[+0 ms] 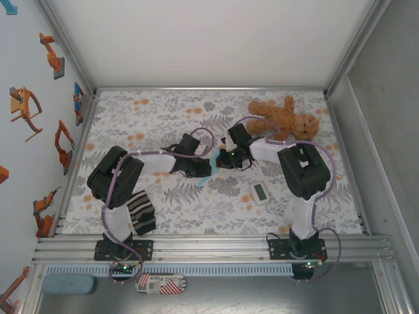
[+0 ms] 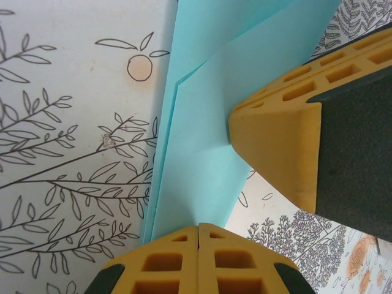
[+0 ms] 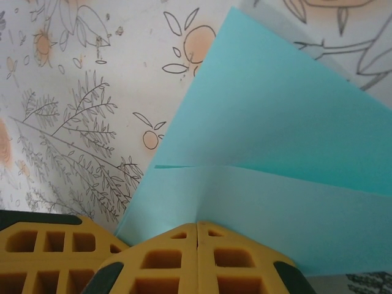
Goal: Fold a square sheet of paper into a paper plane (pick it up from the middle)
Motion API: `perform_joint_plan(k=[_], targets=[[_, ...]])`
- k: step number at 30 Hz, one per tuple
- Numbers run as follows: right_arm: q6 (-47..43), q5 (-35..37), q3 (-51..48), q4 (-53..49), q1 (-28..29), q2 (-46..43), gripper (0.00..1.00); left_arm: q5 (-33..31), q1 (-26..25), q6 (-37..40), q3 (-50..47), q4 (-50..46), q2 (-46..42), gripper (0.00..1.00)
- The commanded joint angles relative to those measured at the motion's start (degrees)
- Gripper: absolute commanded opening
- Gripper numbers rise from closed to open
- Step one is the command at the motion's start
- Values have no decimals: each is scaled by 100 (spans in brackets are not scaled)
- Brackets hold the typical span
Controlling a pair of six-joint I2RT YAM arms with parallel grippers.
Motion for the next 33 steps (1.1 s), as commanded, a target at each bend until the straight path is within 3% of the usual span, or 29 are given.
perform_joint_plan(k=[1, 18, 26, 29, 33], targets=[[-412, 371, 37, -130, -343, 247, 0, -280, 19, -64, -260, -654, 198, 0], [-160, -8, 11, 372, -1663, 409, 0, -292, 32, -78, -407, -677, 317, 0], [152, 480, -335, 617, -1666, -899, 0, 90, 26, -68, 230, -761, 91, 0], [351, 709, -563, 605, -1585, -1505, 0, 236, 28, -211, 525, -710, -263, 6], [533, 1268, -829, 294, -1295, -2108, 6, -6, 67, -340, 589, -696, -989, 23]])
